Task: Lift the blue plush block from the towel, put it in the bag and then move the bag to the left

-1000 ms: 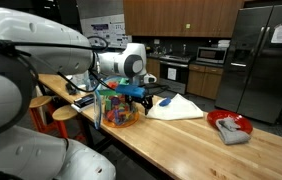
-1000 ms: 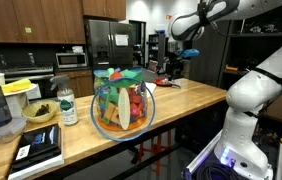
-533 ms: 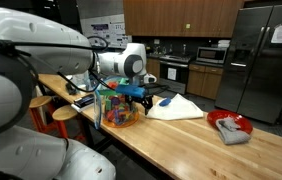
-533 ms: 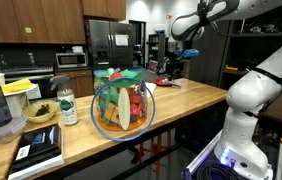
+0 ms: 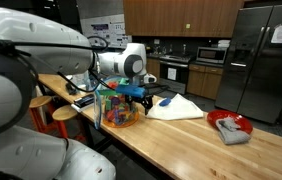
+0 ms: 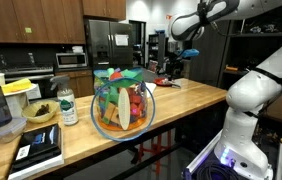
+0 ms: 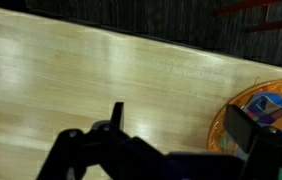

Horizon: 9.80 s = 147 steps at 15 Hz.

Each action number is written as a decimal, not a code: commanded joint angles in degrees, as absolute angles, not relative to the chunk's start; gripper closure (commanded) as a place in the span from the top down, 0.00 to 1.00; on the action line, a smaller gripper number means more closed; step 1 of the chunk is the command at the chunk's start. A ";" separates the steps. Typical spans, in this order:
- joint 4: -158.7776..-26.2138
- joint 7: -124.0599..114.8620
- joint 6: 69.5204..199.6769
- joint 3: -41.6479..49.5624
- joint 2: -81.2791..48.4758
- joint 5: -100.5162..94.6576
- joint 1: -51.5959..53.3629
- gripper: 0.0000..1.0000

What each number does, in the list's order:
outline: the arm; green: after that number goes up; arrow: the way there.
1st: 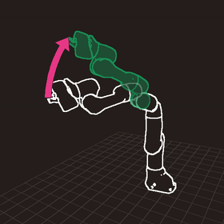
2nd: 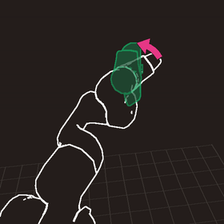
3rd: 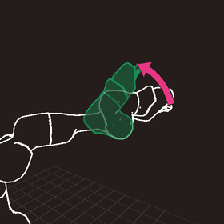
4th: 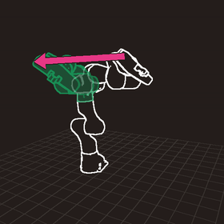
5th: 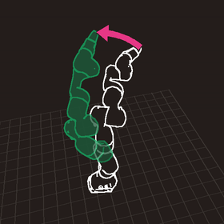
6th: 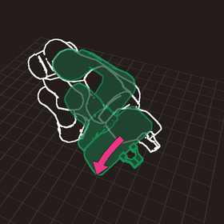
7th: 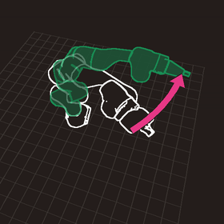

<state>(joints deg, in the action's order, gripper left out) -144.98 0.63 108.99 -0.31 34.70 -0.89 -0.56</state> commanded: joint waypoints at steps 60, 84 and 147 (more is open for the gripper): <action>-108.27 -21.25 124.22 -2.97 -0.71 -13.92 -0.62 1.00; -90.86 -20.68 123.19 -0.15 -15.10 -13.50 2.13 1.00; -79.90 -24.69 132.74 3.70 -37.71 0.44 3.02 0.25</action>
